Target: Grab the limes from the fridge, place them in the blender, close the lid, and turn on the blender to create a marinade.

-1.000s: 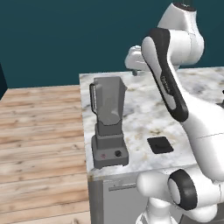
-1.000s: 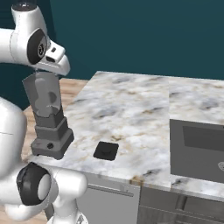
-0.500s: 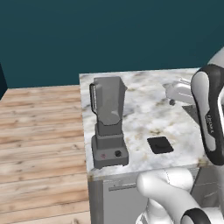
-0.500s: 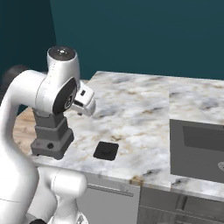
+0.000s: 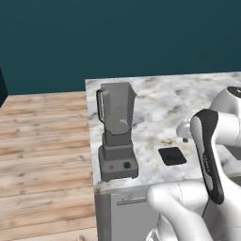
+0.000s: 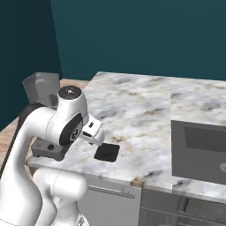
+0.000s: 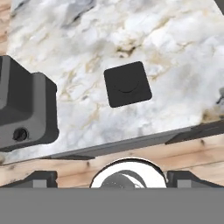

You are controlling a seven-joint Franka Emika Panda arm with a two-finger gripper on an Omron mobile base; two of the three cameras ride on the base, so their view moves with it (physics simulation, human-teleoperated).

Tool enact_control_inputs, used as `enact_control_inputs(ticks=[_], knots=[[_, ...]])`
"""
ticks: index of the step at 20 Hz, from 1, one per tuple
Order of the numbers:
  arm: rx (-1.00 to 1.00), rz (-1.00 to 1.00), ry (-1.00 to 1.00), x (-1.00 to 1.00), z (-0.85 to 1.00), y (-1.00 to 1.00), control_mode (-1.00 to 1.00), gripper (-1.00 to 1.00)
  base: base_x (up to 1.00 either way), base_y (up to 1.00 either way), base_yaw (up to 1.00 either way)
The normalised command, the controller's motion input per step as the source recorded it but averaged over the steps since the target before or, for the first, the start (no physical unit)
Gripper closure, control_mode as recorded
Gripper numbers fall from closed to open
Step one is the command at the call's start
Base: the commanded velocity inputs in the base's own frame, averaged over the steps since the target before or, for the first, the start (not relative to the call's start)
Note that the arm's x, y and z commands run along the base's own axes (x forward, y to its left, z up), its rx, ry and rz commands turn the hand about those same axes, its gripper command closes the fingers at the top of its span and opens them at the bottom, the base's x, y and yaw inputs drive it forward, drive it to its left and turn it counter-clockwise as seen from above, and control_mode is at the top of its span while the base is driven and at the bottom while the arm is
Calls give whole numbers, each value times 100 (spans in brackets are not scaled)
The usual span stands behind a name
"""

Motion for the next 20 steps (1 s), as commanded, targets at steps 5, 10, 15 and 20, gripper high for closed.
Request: enact_control_inputs(ticks=[5,10,15,20], knots=[[0,0,8,19,-77,-42,-100,-100,0,0,0],[0,0,17,60,-36,-10,-100,-100,0,0,0],[0,0,18,62,-27,0,-100,-100,0,0,0],[0,0,15,52,-44,-1,-100,-100,0,0,0]])
